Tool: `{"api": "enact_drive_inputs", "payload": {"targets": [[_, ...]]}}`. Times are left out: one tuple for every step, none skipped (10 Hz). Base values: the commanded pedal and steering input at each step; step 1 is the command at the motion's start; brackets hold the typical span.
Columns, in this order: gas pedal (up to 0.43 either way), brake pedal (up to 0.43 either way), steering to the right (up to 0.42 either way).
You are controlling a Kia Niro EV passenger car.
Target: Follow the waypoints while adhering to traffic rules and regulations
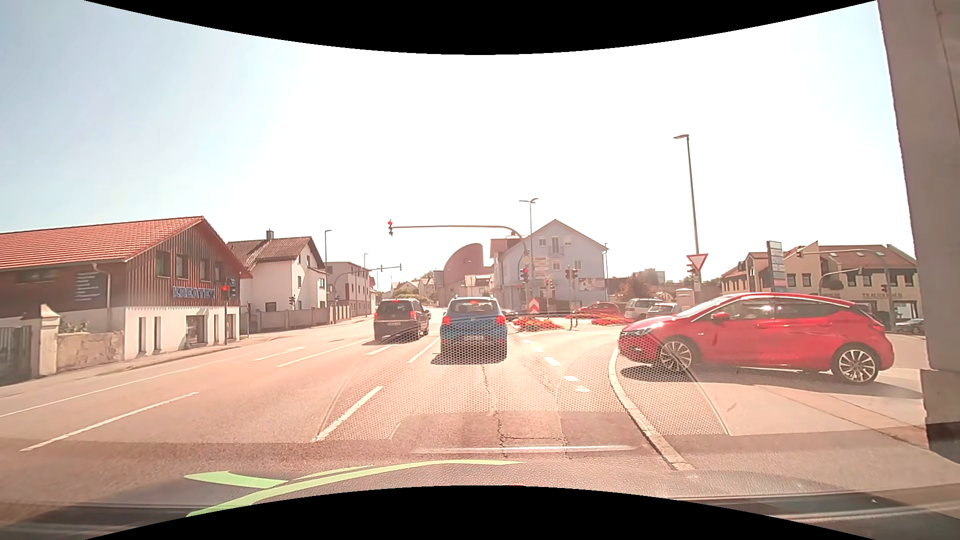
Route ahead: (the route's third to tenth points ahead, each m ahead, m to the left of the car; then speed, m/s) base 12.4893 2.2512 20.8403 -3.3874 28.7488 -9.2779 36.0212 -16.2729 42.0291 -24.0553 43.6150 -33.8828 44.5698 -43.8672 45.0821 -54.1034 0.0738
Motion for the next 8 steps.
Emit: {"api": "enact_drive_inputs", "payload": {"targets": [[0.000, 0.177, 0.010], [0.000, 0.213, 0.010], [0.000, 0.244, 0.010], [0.000, 0.262, 0.010], [0.000, 0.274, 0.010], [0.000, 0.293, 0.010], [0.000, 0.299, 0.010], [0.000, 0.305, 0.010]]}}
